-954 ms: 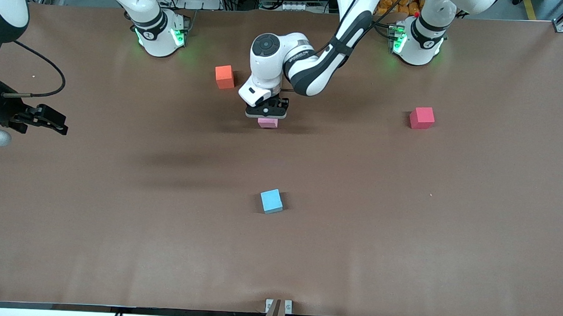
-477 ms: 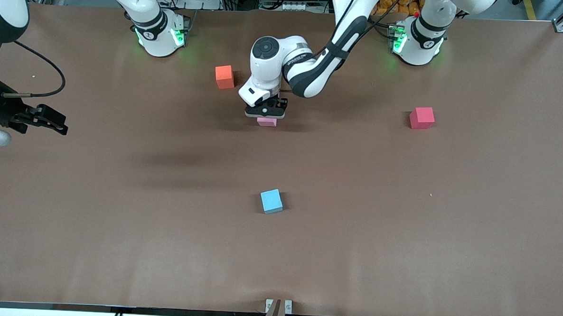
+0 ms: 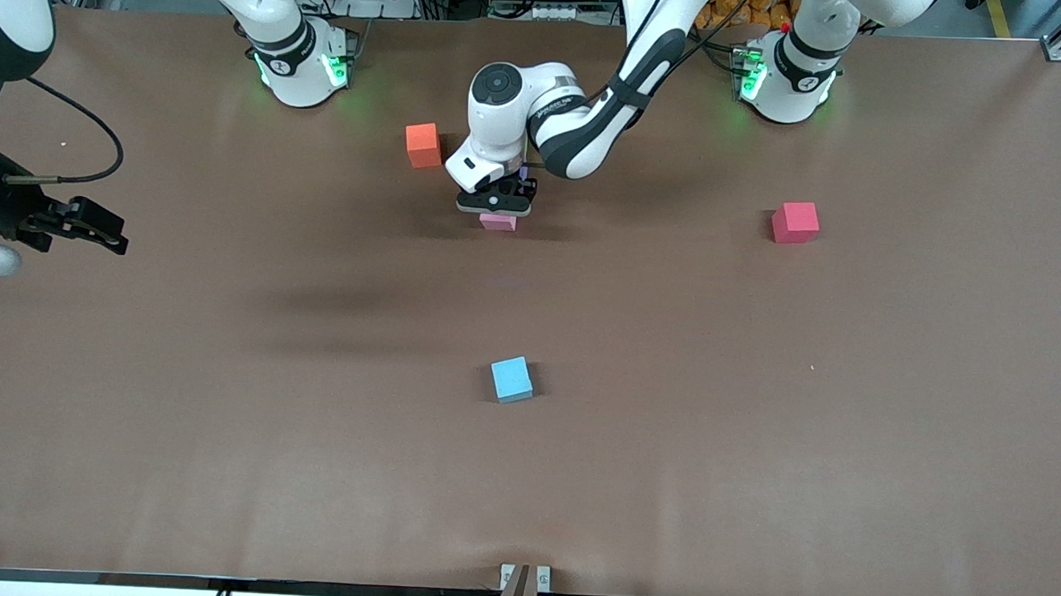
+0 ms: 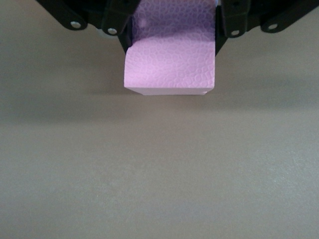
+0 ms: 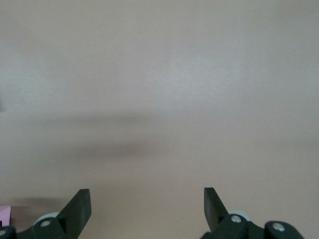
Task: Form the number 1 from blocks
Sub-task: 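Place the pink cube below the purple cube and open the left gripper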
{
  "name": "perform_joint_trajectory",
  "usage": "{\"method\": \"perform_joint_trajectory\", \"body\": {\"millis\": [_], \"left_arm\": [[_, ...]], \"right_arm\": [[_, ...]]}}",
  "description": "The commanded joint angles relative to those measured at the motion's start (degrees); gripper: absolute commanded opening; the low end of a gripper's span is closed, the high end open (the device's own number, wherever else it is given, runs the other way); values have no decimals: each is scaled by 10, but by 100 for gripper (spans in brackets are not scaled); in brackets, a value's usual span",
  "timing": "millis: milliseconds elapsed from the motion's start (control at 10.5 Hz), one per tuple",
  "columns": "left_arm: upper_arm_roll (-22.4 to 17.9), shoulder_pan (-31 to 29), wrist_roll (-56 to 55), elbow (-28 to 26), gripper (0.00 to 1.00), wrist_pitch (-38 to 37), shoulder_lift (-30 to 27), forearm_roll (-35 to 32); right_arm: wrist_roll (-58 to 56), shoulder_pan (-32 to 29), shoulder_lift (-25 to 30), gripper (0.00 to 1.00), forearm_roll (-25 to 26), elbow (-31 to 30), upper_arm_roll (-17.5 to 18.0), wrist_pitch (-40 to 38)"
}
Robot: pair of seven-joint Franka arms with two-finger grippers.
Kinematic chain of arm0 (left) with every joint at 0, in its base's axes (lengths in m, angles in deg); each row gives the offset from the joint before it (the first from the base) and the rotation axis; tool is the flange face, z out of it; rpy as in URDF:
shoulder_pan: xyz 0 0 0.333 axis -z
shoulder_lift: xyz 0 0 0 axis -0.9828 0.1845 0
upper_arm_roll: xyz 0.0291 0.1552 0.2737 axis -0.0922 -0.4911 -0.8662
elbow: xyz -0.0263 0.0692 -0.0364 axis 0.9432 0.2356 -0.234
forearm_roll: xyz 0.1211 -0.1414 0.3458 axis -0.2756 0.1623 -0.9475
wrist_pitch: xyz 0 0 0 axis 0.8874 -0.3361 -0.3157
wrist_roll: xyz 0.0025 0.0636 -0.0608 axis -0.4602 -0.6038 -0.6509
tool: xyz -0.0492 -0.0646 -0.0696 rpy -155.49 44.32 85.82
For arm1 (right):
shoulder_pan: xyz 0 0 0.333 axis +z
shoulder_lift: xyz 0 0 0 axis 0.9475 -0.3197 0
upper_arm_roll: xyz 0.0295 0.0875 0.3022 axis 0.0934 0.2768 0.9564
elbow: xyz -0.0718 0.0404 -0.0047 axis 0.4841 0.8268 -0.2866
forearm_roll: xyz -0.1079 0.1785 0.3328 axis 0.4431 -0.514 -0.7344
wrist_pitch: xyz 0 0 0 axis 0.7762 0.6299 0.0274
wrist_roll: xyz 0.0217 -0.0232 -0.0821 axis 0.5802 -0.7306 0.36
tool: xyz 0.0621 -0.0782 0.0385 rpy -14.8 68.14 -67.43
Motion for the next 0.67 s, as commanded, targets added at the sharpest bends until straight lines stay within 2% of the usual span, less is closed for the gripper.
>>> {"method": "perform_joint_trajectory", "body": {"millis": [0, 572], "left_arm": [[8, 0, 8, -19, 0, 9, -4, 13], [20, -1, 4, -42, 0, 8, -14, 13]], "right_arm": [[-20, -15, -1, 100, 0, 4, 6, -4], [-20, -17, -1, 100, -5, 4, 6, -3]]}}
